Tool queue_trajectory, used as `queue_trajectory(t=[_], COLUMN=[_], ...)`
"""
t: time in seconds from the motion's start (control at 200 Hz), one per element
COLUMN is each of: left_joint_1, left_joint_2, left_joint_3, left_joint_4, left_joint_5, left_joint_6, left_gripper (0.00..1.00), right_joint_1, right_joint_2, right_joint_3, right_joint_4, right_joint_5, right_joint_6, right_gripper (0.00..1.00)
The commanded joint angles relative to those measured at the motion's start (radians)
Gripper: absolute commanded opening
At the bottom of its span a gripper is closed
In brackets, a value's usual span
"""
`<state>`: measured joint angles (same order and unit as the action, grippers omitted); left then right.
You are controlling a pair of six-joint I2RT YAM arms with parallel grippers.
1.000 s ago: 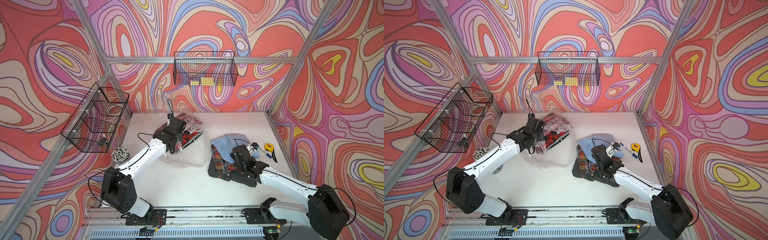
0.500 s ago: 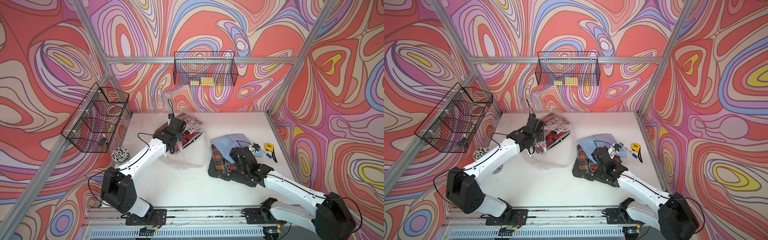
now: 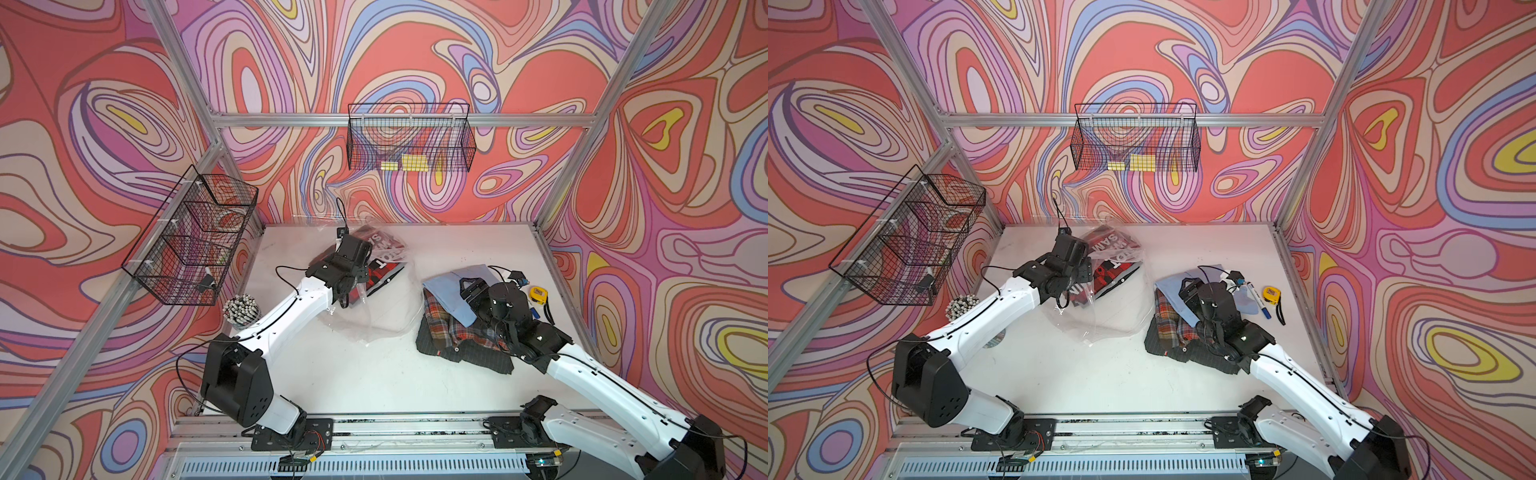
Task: Take the shirt out of the vacuum bag
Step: Place the shirt at the center of the board.
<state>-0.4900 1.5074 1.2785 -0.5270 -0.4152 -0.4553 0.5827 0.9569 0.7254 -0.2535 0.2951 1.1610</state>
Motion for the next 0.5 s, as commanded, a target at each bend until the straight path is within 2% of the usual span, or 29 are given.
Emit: queue_trajectory(t=[0.0,0.11,0.2,0.24,0.285,0.416,0.491], left_joint_1=[0.008,0.008,0.008,0.008,0.008,0.007,0.008], left_joint_2=[-0.006,0.004,0.005,0.003,0.000,-0.019,-0.015], left_joint_3=[0.027,0.032,0.027,0.025,0.024,0.000,0.004], left_joint_4=[-0.016,-0.020,-0.017,-0.018,-0.020,0.000,0.000], left_joint_5=[-0.005,0.004,0.004,0.004,0.003,-0.003,-0.001], left_joint_6=[0.001,-0.004,-0.006,-0.005,-0.005,-0.001,0.000], left_gripper=[0.77,0.77,0.77,0.77,0.77,0.77,0.77], right_joint_1=[0.008,0.007,0.003,-0.012,-0.057,-0.178,-0.197], right_joint_2=[-0.008,0.044,0.097,0.124,0.154,0.234,0.297], right_joint_3=[0.006,0.020,0.054,0.071,0.075,0.014,-0.001], right_joint_4=[0.044,0.165,0.219,0.225,0.257,0.374,0.416], right_joint_5=[-0.033,-0.047,0.006,0.030,-0.005,-0.091,-0.111], right_joint_6=[-0.004,-0.070,-0.162,-0.188,-0.207,-0.152,-0.135], right_gripper=[0.77,0.77,0.79,0.83,0.83,0.82,0.81])
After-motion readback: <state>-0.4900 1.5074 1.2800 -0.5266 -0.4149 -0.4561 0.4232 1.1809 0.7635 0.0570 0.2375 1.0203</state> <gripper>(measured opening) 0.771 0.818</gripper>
